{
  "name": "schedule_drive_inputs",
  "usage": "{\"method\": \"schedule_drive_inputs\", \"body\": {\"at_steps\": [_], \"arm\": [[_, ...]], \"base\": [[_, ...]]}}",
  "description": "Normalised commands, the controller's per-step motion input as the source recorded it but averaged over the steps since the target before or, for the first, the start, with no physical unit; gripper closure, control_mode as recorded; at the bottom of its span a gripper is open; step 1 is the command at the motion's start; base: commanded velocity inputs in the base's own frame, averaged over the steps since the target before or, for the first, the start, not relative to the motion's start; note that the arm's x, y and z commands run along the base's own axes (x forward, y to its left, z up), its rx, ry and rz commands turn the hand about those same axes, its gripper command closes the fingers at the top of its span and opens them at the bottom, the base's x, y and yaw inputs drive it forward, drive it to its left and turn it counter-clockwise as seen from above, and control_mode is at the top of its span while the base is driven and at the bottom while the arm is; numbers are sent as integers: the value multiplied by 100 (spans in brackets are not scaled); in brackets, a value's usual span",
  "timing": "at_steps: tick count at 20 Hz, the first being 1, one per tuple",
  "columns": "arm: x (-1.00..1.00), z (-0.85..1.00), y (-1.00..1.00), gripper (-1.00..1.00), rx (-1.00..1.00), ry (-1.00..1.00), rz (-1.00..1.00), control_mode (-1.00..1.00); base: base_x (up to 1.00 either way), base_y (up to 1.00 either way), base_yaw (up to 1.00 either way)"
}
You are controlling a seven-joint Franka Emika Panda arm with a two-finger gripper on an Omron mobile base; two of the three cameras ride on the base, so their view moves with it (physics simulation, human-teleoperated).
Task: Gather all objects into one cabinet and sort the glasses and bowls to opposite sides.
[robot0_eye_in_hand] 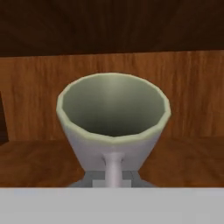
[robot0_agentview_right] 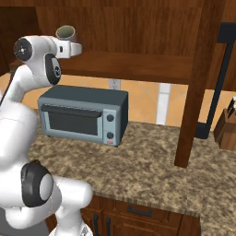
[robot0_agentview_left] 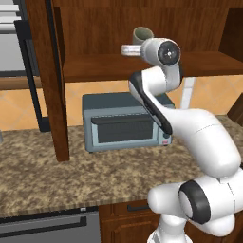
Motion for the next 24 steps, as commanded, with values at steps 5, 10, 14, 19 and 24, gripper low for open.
{"method": "schedule_drive_inputs", "body": {"at_steps": [5,10,14,19,24], "arm": [[-100,84,0,100,12,20,0,-100],[-100,9,-3,100,-2,61,3,-100],[-100,0,0,100,-3,60,6,-100],[-100,-23,-2,100,-1,35,3,-100],[-40,-83,0,100,0,37,0,-100]], "base": [[0,0,0],[0,0,0],[0,0,0],[0,0,0],[0,0,0]]}}
